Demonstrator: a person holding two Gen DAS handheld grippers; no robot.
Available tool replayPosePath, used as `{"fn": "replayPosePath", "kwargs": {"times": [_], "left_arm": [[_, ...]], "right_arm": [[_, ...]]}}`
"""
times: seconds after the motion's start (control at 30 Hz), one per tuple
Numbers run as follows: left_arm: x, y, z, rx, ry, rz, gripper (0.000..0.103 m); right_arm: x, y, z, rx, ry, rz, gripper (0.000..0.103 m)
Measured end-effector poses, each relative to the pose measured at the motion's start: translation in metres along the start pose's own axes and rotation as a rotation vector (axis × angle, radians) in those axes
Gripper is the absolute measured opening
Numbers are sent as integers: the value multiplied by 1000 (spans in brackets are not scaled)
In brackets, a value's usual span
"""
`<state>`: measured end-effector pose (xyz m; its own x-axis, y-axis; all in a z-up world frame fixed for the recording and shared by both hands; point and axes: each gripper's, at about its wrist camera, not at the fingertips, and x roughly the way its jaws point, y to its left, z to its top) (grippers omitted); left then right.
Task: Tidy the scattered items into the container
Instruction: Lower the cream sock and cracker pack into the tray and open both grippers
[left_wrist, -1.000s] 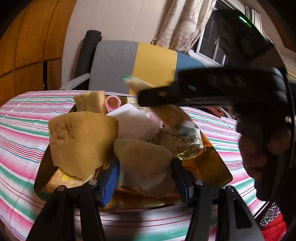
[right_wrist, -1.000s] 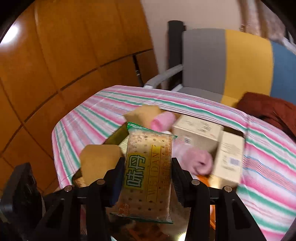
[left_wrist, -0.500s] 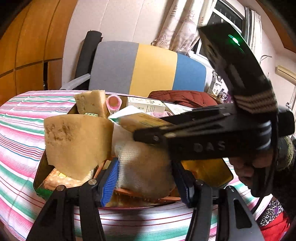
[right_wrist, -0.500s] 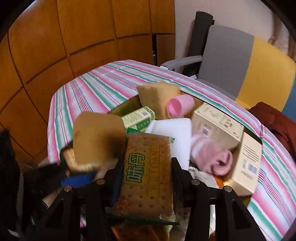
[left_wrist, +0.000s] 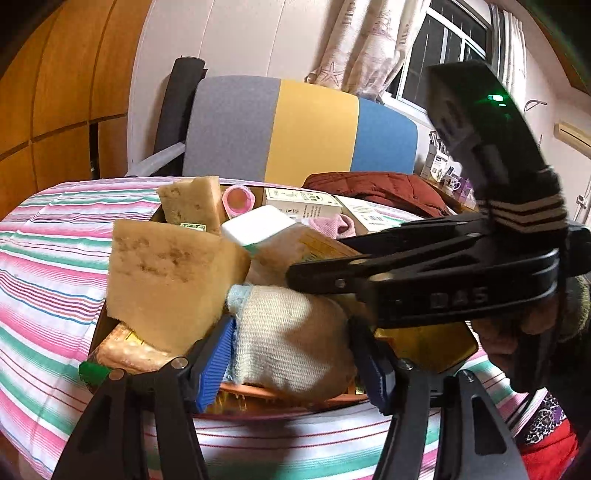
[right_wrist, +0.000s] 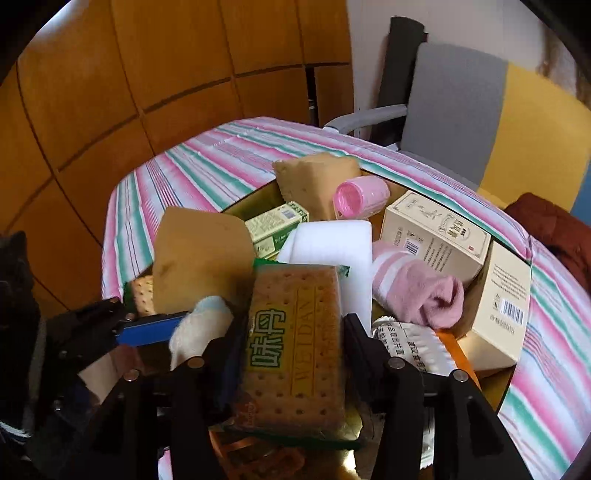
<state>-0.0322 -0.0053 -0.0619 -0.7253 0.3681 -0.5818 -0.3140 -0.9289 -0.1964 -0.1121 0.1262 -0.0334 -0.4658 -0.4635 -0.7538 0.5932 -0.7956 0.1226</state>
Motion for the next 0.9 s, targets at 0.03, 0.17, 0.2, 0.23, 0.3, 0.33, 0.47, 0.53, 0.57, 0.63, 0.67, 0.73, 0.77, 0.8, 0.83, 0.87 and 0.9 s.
{"fn": "replayPosePath", "kwargs": {"times": [0.03, 0.17, 0.2, 0.23, 0.3, 0.33, 0.47, 0.53, 0.57, 0.63, 0.67, 0.73, 0.77, 0.8, 0.83, 0.87, 0.9], "left_arm": [[0, 1, 0, -4, 0, -5, 64], [-4, 2, -2, -10, -8, -9, 64], [-5, 1, -2, -10, -12, -8, 64], [-6, 0, -2, -10, -15, -6, 64], [-9, -1, -1, -6, -25, -6, 64], [-11, 0, -1, -9, -35, -7, 64], [-27, 2, 3, -26, -96, -19, 64], [-36, 4, 3, -31, -130, -3, 64], [-39, 5, 2, -34, -138, 7, 61], [-41, 8, 1, -39, -136, 8, 58], [-41, 8, 0, -38, -132, 8, 57], [-38, 6, -2, -23, -113, 11, 55], [-35, 5, -2, -19, -102, 17, 55], [-31, 4, -2, -17, -90, 24, 55], [-27, 4, -2, -18, -80, 30, 54], [-24, 4, -2, -21, -74, 36, 54], [-21, 5, -1, -25, -69, 43, 55]], "right_arm": [[-3, -1, -1, 14, -7, 4, 59], [-16, -4, -5, 52, -38, 23, 72], [-19, -3, -6, 54, -47, 22, 72], [-22, -3, -7, 56, -56, 21, 72], [-27, -3, -8, 65, -72, 16, 72], [-30, -3, -9, 71, -81, 12, 72], [-46, -2, -13, 90, -139, -3, 50], [-52, 2, -15, 90, -160, -4, 31], [-54, 6, -16, 85, -165, 1, 25], [-55, 13, -19, 66, -164, 4, 25], [-54, 17, -20, 56, -162, 7, 25], [-52, 22, -23, 47, -155, 14, 25], [-49, 23, -25, 44, -149, 15, 25], [-46, 24, -26, 43, -143, 10, 25], [-42, 24, -27, 44, -134, 2, 25], [-38, 23, -28, 46, -125, -6, 25], [-35, 22, -30, 51, -118, -15, 25]]}}
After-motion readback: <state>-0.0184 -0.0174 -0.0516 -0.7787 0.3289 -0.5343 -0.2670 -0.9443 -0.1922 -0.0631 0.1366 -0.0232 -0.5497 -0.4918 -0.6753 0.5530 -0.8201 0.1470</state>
